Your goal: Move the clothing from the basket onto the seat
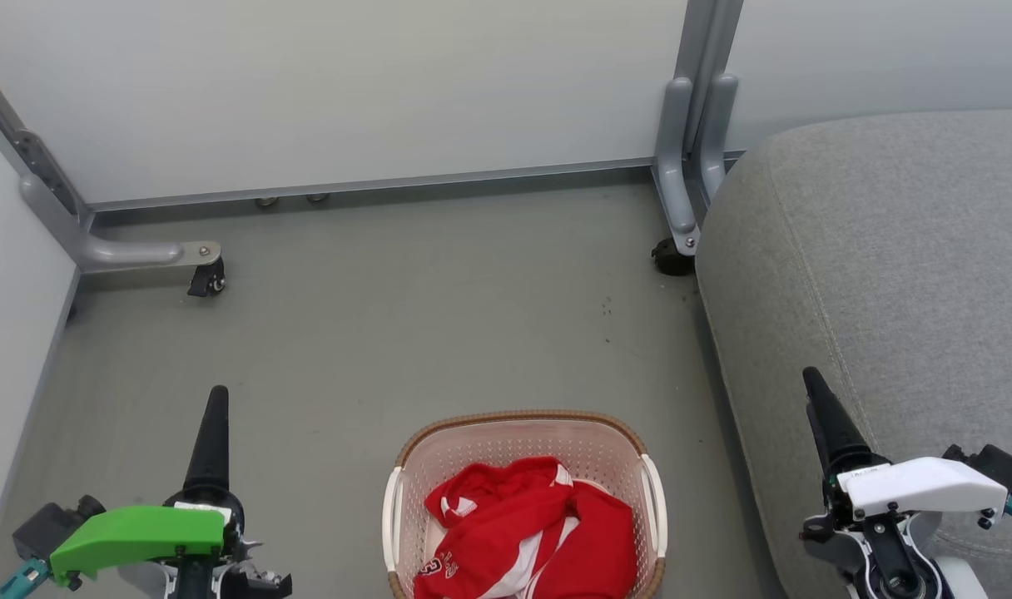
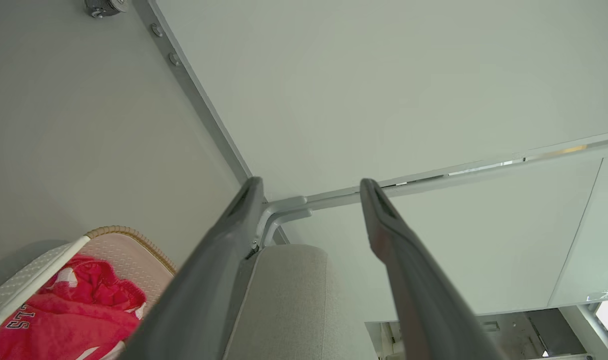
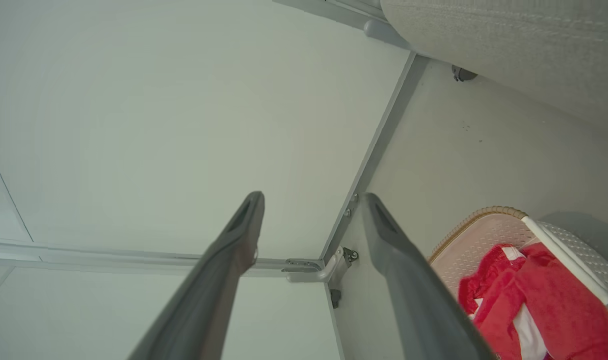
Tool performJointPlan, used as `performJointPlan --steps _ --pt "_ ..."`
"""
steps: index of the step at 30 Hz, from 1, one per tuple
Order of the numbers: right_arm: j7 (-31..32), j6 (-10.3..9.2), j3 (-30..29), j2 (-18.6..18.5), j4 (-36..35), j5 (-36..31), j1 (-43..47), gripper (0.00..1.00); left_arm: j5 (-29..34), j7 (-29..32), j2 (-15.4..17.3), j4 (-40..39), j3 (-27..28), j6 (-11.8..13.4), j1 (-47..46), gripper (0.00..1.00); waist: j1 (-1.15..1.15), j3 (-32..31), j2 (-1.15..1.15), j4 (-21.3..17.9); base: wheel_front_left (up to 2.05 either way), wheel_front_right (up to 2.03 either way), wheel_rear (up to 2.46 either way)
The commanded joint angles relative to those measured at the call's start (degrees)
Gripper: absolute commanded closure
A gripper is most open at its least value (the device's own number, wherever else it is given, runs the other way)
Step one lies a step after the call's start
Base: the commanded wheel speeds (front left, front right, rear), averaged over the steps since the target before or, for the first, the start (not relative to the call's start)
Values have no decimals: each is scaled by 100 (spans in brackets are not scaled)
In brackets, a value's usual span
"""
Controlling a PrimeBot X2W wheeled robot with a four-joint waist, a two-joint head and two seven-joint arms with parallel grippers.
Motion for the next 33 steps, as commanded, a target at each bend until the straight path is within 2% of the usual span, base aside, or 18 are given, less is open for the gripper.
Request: performJointPlan --steps 1,13,33 --pt "-82 1 63 -36 -137 -335 -24 0 307 -67 23 -163 -51 36 -70 0 0 0 0 -1 0 0 0" --pt "-367 1 276 -59 -347 -1632 45 0 1589 -353 31 -431 -395 200 -22 0 0 9 0 -15 0 0 0" --pt "-765 2 650 -100 -622 -3303 120 0 3279 -747 43 -661 -782 384 20 0 0 3 0 -43 0 0 0"
